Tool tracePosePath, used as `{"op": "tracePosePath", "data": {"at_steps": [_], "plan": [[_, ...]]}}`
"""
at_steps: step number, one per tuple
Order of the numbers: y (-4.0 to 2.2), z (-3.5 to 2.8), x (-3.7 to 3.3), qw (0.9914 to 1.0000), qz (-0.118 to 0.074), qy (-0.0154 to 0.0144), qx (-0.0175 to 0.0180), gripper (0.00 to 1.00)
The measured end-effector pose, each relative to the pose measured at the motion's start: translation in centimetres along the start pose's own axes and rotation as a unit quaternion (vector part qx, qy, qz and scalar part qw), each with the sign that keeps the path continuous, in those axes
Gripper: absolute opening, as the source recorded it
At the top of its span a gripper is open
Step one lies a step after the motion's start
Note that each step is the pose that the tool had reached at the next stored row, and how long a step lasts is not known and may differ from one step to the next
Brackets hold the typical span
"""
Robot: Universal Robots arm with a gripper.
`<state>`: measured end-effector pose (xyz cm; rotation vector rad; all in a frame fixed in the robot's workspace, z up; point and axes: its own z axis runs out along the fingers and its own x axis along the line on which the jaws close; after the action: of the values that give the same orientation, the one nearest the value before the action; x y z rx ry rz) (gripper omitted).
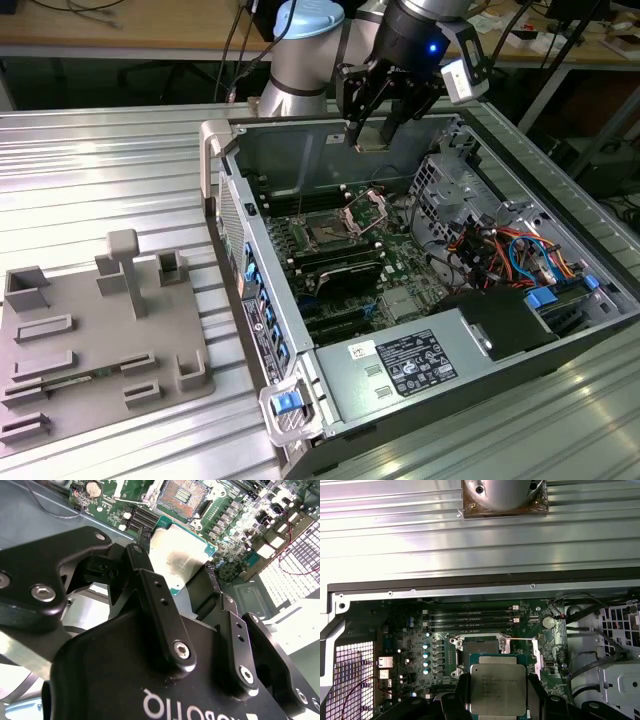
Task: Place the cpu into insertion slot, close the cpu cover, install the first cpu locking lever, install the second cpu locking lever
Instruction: 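Place the cpu into insertion slot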
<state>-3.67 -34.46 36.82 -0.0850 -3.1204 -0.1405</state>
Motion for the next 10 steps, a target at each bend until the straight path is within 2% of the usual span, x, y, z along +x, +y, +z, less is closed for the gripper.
{"op": "tracePosePath", "data": {"at_steps": [6, 10], "plan": [[0.0, 0.0, 0.01, 0.99991, 0.013, -0.0012, -0.0002, 0.55], [0.0, 0.0, 0.01, 0.99991, 0.014, -0.0012, -0.0003, 0.55]]}}
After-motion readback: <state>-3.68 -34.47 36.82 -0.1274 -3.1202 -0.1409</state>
